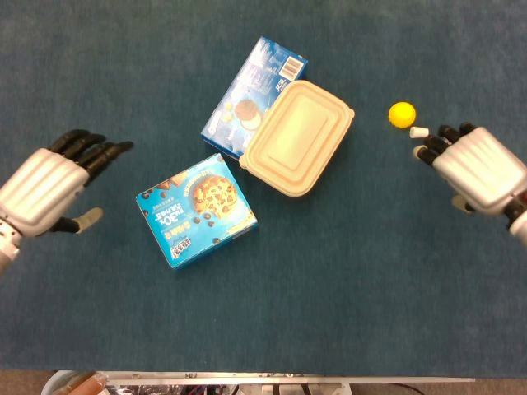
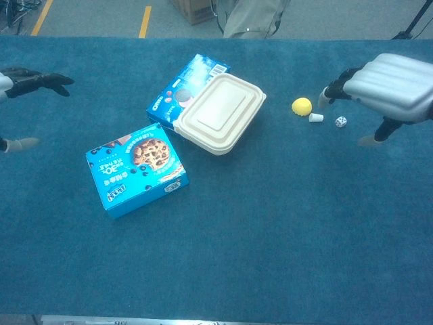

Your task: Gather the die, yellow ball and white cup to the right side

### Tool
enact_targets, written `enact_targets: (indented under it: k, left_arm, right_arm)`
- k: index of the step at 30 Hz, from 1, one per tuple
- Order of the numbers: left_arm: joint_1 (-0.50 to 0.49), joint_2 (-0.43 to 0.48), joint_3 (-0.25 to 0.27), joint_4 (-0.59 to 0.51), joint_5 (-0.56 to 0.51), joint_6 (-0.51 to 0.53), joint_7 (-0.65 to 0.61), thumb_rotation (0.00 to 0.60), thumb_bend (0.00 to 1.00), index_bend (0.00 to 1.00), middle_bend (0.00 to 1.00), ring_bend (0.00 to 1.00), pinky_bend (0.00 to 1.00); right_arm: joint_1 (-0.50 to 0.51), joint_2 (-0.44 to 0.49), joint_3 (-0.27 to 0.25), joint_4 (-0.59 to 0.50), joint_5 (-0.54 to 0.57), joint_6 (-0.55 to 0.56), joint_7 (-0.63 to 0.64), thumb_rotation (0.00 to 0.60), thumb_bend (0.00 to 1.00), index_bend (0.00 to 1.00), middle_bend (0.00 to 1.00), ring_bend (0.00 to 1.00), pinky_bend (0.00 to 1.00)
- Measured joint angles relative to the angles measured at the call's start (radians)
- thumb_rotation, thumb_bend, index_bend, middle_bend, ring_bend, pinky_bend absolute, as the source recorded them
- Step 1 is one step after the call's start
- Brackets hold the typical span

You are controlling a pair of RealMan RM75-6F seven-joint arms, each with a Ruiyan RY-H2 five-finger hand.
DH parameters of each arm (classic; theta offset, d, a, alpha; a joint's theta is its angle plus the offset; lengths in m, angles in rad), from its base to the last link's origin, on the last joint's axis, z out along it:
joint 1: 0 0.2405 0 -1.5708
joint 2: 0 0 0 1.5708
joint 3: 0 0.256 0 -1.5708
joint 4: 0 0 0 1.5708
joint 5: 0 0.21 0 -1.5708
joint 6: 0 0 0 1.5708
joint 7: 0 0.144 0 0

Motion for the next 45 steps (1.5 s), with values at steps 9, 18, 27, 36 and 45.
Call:
enact_targets:
  k: [9, 18, 27, 36, 45]
  left_arm:
    - [0.054, 0.051, 0.022, -0.014, -0.016, 0.07, -0.002, 0.6, 0.29, 0.18, 0.17, 0.1, 0.1]
    - [0.091, 0.069, 0.034, -0.011, -0.027, 0.11, -0.014, 0.6, 0.29, 0.18, 0.17, 0.1, 0.1]
    - [0.115, 0.084, 0.042, -0.006, -0.032, 0.13, -0.025, 0.6, 0.29, 0.18, 0.17, 0.1, 0.1]
    - [0.138, 0.099, 0.049, -0.011, -0.03, 0.153, -0.034, 0.6, 0.29, 0.18, 0.17, 0.09, 0.1]
    - [0.153, 0.111, 0.053, -0.026, -0.02, 0.167, -0.034, 0.6, 0.29, 0.18, 0.17, 0.08, 0.1]
  right_arm:
    - [0.138, -0.124, 0.035, 0.078, 0.307, -0.066, -0.191, 0.6, 0.09, 0.3, 0.34, 0.26, 0.4]
    - [0.265, -0.243, 0.047, 0.164, 0.528, -0.038, -0.312, 0.6, 0.09, 0.3, 0.34, 0.25, 0.38]
    - [0.37, -0.338, 0.061, 0.262, 0.675, -0.008, -0.364, 0.6, 0.09, 0.3, 0.32, 0.23, 0.36]
    - [0.44, -0.409, 0.06, 0.357, 0.796, -0.006, -0.391, 0.6, 0.09, 0.29, 0.32, 0.22, 0.36]
    - [0.495, -0.475, 0.041, 0.42, 0.869, -0.019, -0.405, 0.6, 0.09, 0.29, 0.32, 0.22, 0.36]
